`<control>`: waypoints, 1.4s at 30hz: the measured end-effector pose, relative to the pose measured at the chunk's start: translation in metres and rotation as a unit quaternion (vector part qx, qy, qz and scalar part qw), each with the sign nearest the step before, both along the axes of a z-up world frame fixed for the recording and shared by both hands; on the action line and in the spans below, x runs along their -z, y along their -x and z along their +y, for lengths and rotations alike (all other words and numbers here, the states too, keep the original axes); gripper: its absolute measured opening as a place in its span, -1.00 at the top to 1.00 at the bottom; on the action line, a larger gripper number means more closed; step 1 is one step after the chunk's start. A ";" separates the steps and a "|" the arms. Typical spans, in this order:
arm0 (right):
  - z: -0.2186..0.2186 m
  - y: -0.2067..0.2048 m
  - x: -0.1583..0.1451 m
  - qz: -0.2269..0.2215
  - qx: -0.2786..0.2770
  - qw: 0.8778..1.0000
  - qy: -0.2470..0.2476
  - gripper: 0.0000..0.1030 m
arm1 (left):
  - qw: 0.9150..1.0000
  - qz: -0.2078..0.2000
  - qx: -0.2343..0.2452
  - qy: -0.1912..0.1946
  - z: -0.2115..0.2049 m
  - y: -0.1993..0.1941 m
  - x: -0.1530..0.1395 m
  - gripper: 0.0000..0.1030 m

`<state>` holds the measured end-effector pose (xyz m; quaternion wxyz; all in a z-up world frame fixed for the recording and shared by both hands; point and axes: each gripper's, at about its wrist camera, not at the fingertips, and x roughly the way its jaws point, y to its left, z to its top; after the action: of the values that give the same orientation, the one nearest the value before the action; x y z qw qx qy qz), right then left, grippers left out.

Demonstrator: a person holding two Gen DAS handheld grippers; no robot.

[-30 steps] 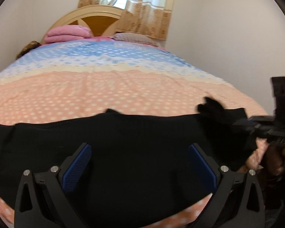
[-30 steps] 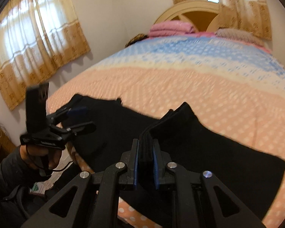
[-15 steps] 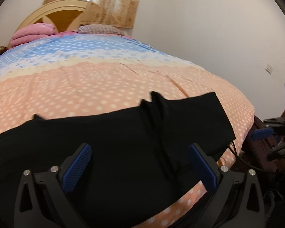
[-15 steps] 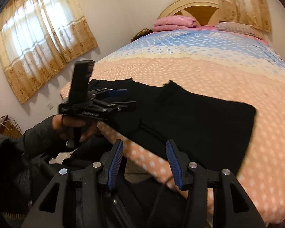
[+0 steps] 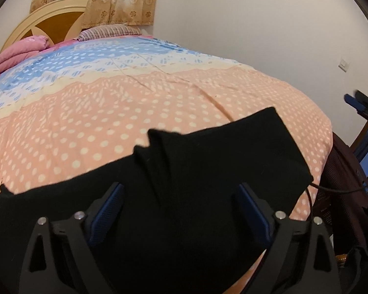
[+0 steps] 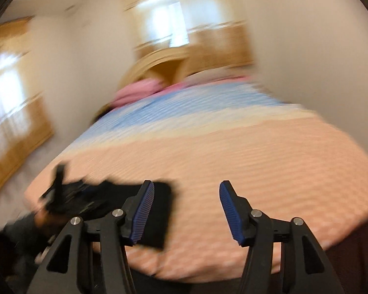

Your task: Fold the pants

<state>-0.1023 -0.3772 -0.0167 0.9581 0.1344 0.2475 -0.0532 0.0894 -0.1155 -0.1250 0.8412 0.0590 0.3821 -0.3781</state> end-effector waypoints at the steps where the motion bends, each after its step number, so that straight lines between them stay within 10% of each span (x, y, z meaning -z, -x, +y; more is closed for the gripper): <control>1: -0.012 0.005 -0.002 -0.007 0.019 1.000 -0.014 -0.11 | 1.000 -0.001 0.003 0.000 -0.002 0.001 0.000 -0.69; 10: -0.042 0.060 -0.056 -0.116 0.073 0.990 -0.034 -0.14 | 0.999 -0.019 0.004 -0.025 -0.011 0.004 0.004 -0.67; 14: -0.044 0.061 -0.063 -0.101 0.104 0.989 -0.006 -0.48 | 0.997 -0.041 0.029 -0.063 -0.013 0.022 0.007 -0.67; 22: -0.015 -0.013 0.019 0.020 0.020 0.999 -0.038 -0.48 | 0.998 -0.052 0.005 -0.023 0.015 0.029 -0.013 -0.67; 30: 0.041 -0.056 0.089 0.090 -0.074 0.992 -0.049 -0.48 | 0.999 0.029 -0.009 0.013 0.006 0.001 0.002 -0.66; 32: 0.040 -0.055 0.095 0.096 -0.069 0.991 -0.058 -0.48 | 0.999 0.029 0.009 0.022 -0.001 0.003 0.001 -0.44; 36: 0.033 -0.053 0.104 0.099 -0.062 0.991 -0.068 -0.48 | 0.999 0.023 0.022 0.002 -0.005 0.008 -0.001 0.74; 42: 0.018 -0.046 0.102 0.077 -0.011 0.995 -0.059 -0.48 | 0.999 0.015 0.011 0.045 0.028 0.018 -0.023 0.75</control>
<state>-0.0563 -0.3595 -0.1187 0.9270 0.1830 0.3250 -0.0383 0.0714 -0.0872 -0.1024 0.8329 0.0198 0.3761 -0.4054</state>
